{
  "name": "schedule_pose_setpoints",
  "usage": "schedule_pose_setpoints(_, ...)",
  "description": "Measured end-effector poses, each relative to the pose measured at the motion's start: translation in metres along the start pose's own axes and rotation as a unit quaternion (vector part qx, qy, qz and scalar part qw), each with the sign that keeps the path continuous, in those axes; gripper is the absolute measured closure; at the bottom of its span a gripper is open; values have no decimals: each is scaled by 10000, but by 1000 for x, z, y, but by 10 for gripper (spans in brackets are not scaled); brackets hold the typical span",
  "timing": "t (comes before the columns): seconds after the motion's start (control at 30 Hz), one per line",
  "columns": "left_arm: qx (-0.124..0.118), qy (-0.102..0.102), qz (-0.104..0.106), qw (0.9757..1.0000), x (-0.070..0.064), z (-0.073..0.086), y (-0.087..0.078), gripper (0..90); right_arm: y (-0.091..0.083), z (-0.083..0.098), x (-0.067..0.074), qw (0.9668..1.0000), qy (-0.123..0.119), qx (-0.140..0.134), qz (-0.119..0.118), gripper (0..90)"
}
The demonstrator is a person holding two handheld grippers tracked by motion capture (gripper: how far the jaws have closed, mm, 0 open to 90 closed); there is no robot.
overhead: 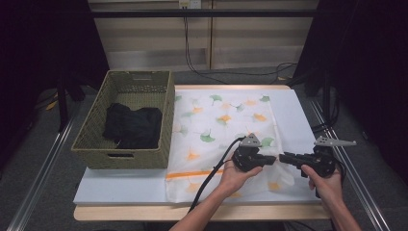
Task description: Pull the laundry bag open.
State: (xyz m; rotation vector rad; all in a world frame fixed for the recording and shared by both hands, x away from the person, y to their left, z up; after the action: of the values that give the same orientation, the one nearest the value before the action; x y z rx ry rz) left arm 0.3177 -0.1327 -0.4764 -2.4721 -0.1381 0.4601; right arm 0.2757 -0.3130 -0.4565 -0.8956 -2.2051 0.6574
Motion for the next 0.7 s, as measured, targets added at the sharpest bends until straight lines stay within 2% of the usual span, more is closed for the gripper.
schedule_pose_setpoints(0.23,10,-15,-15,10000,1,1,0,900,2,-1,1,9999,-15,68,-96,825)
schedule_pose_setpoints(0.5,-16,-75,-36,10000,1,2,0,900,0,-2,5,9999,-2,44,93,848)
schedule_pose_setpoints(0.57,32,21,-77,10000,0,2,-1,900,0,-2,6,9998,26,44,176,849)
schedule_pose_setpoints(0.7,26,-28,-66,10000,0,3,-2,900,-1,-1,4,9999,4,46,132,850)
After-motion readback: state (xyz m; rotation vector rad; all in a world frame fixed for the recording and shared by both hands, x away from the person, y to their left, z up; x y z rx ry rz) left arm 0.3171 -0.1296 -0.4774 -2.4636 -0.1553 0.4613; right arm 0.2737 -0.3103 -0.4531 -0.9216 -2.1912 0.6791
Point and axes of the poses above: each handheld gripper's, and its own axes: y roughly forward along the jaws, z roughly out of its underside, x roughly to its left, the point moved 4 cm from there along y, roughly forward along the jaws, and after that the axes turned 14 degrees about x, right-handed, at the moved point
